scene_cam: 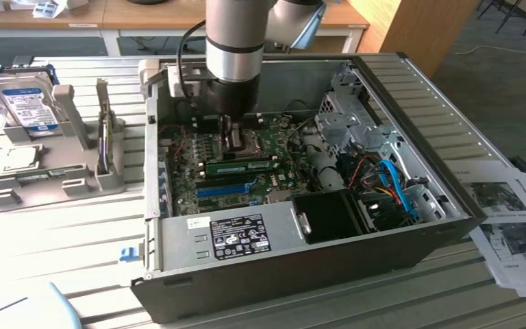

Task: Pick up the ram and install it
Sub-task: 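Press down the ram until it locks into place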

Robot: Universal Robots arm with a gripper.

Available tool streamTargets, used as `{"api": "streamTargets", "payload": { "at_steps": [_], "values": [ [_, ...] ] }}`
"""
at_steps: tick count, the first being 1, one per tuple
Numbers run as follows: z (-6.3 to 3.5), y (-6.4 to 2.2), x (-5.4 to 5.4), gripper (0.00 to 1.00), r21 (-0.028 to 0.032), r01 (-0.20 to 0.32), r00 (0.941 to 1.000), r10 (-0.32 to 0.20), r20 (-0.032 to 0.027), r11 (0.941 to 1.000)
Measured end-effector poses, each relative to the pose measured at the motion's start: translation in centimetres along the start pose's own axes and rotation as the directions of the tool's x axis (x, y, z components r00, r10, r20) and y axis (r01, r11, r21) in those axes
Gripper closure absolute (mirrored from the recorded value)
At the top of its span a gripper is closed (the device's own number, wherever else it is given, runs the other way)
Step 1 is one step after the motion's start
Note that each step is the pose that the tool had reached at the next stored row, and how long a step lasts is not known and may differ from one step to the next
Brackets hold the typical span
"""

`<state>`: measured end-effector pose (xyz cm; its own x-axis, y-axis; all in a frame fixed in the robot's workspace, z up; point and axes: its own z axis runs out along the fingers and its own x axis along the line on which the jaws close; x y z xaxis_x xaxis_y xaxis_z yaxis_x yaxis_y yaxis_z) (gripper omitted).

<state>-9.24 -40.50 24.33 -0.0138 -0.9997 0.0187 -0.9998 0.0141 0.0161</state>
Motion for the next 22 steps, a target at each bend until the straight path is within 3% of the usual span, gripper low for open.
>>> {"api": "streamTargets", "payload": {
  "at_steps": [5, 22],
  "values": [
    [0.02, 0.87, 0.01, 0.91, 0.0021, 0.0, 1.0, 0.0, 0.0002, 1.0],
    [0.69, 0.88, 0.0, 0.91, 0.0021, 0.0, 1.0, 0.0, 0.0001, 1.0]
  ]
}}
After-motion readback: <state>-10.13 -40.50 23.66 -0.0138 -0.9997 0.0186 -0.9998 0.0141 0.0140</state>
